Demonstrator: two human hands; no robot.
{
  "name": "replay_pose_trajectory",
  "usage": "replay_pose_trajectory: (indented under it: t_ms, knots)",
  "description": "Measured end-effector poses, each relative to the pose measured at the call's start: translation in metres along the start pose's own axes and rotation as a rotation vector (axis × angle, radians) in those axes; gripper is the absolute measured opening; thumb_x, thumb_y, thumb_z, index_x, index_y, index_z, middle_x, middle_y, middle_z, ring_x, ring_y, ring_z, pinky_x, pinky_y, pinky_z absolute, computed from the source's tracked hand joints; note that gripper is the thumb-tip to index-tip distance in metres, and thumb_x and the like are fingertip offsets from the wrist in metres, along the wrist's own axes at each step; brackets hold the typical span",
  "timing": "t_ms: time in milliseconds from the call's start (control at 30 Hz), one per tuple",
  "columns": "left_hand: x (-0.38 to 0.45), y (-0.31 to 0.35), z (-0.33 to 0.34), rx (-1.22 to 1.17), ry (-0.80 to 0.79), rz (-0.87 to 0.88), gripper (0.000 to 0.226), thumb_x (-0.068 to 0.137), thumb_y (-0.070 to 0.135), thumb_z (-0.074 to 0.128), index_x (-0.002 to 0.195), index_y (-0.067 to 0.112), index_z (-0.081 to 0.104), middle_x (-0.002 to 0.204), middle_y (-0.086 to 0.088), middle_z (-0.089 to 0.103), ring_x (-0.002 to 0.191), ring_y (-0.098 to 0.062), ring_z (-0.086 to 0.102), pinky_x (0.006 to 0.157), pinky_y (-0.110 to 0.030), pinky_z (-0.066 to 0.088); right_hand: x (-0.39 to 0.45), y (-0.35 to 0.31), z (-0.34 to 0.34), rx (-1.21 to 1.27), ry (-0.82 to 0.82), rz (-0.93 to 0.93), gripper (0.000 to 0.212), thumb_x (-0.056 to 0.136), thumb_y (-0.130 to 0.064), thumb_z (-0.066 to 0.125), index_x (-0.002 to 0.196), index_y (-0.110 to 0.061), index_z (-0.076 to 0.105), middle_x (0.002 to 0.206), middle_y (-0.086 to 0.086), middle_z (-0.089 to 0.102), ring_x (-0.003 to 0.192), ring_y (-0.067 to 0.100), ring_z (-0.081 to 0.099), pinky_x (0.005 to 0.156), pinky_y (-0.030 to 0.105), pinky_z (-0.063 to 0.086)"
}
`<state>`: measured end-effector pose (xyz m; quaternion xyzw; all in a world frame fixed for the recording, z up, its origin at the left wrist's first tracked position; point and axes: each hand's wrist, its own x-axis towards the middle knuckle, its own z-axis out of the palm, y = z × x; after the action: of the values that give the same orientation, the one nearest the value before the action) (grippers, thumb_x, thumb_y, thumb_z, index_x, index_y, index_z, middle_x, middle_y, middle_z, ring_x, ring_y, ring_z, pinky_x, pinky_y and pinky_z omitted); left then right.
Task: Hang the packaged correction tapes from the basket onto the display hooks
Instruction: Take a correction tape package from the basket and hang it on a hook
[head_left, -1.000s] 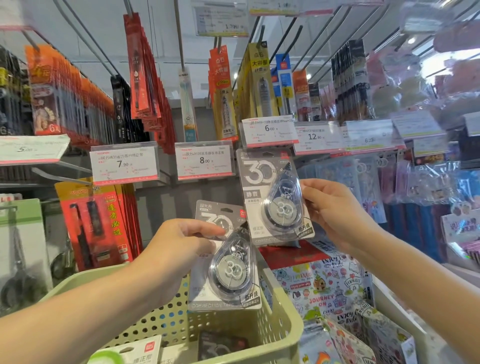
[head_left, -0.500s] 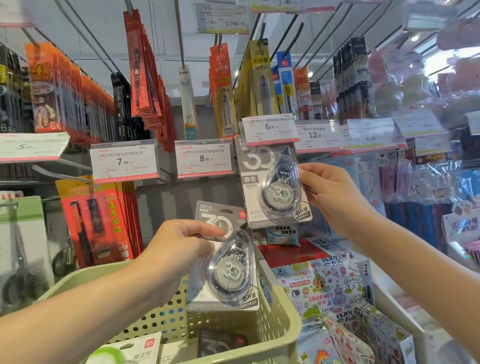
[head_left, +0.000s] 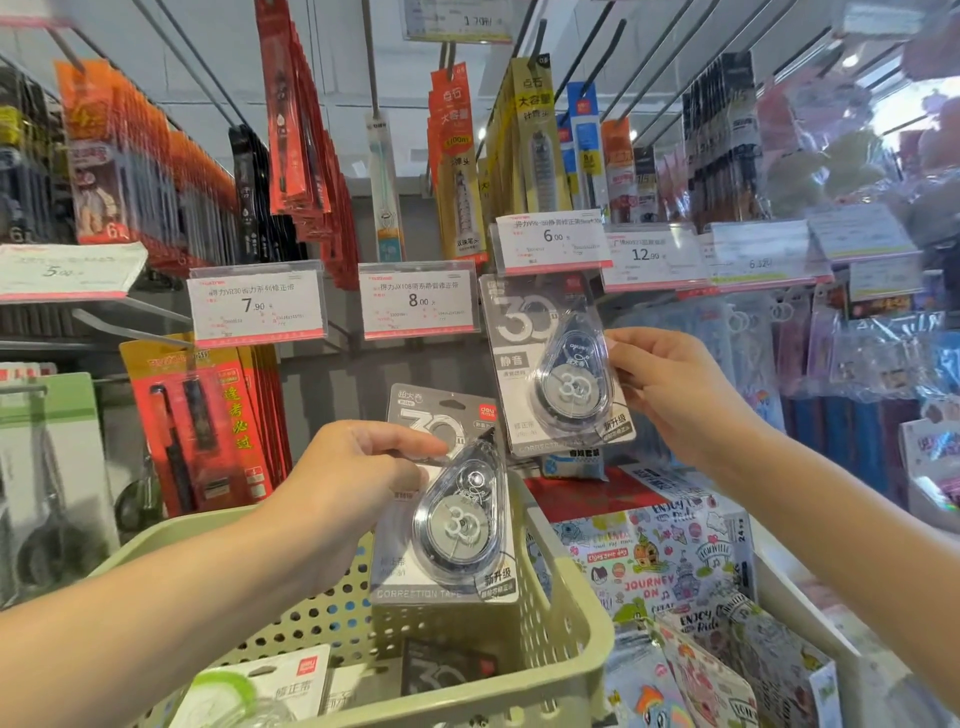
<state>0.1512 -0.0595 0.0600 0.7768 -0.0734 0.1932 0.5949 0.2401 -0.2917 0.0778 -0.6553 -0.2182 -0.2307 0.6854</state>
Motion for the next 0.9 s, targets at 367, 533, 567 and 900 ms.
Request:
replay_pose_trajectory:
  t_ms: [367,533,567,900]
  knots:
    - [-0.001,0.000,-0.001,0.022,0.019,0.001,0.028,0.077,-0.014,0.060,0.081,0.010,0.074,0.100,-0.006,0.070,0.089,-0.020,0.058,0.063,-0.022,0.038,0.017,0.020,0.014,-0.042,0.057,0.058,0.024,0.093,-0.018,0.054,0.102,0.003,0.062,0.084,0.017,0.055,0.077,0.025,0.048,0.072,0.037,0.043]
    - [0.000,-0.002,-0.003,0.039,0.078,-0.020,0.029,0.077,-0.014,0.059,0.081,0.011,0.074,0.102,-0.004,0.069,0.094,-0.024,0.056,0.065,-0.027,0.039,0.026,0.025,0.021,-0.070,0.065,0.068,0.026,0.094,-0.015,0.052,0.114,-0.001,0.060,0.072,0.005,0.059,0.062,0.015,0.051,0.057,0.021,0.045]
    - [0.000,-0.002,-0.003,0.036,0.083,-0.026,0.029,0.077,-0.014,0.059,0.081,0.011,0.074,0.102,-0.005,0.069,0.096,-0.024,0.056,0.070,-0.028,0.040,0.027,0.027,0.023,-0.076,0.068,0.065,0.027,0.094,-0.015,0.052,0.115,-0.001,0.060,0.070,0.003,0.059,0.060,0.012,0.050,0.055,0.019,0.044]
    - [-0.004,-0.002,-0.006,0.035,0.062,-0.042,0.030,0.078,-0.014,0.059,0.079,0.012,0.074,0.099,-0.003,0.069,0.102,-0.025,0.057,0.079,-0.032,0.039,0.040,0.036,0.034,-0.160,0.103,0.070,0.025,0.094,-0.014,0.051,0.110,0.000,0.063,0.068,0.000,0.055,0.058,0.011,0.046,0.053,0.018,0.040]
